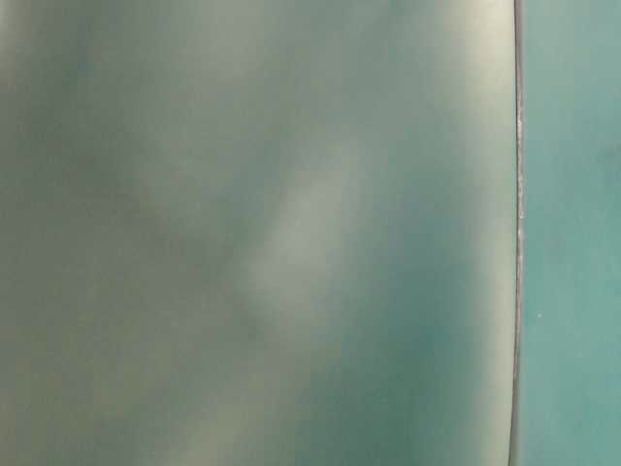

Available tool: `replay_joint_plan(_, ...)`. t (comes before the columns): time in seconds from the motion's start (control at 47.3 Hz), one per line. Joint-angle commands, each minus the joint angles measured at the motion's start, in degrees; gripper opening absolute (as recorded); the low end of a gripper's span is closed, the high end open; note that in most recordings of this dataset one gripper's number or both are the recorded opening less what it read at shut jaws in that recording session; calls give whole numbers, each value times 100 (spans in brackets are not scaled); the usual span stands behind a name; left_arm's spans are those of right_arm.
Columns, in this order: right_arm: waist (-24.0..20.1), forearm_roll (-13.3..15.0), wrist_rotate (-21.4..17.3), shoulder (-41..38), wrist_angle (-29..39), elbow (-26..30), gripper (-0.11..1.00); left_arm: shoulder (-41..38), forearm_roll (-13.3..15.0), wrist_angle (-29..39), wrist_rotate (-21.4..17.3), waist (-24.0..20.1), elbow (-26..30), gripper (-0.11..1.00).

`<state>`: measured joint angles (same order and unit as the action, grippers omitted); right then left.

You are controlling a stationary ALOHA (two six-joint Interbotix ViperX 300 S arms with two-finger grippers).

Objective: Move the cup to the left with left arm.

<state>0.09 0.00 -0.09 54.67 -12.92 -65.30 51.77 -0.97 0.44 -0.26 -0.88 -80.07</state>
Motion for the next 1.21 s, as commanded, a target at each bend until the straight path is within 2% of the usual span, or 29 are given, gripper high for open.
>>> replay_joint_plan(0.0,9,0,0,-35,-18,202,0,-167,18,-62,18,18,53,70)
replay_joint_plan(0.254,0,0,-9,-35,-26,211,0,-483,18,-193,35,26,35,70)
replay_joint_plan(1.184,9,0,-9,-35,-26,202,0,-492,18,-220,35,114,35,70)
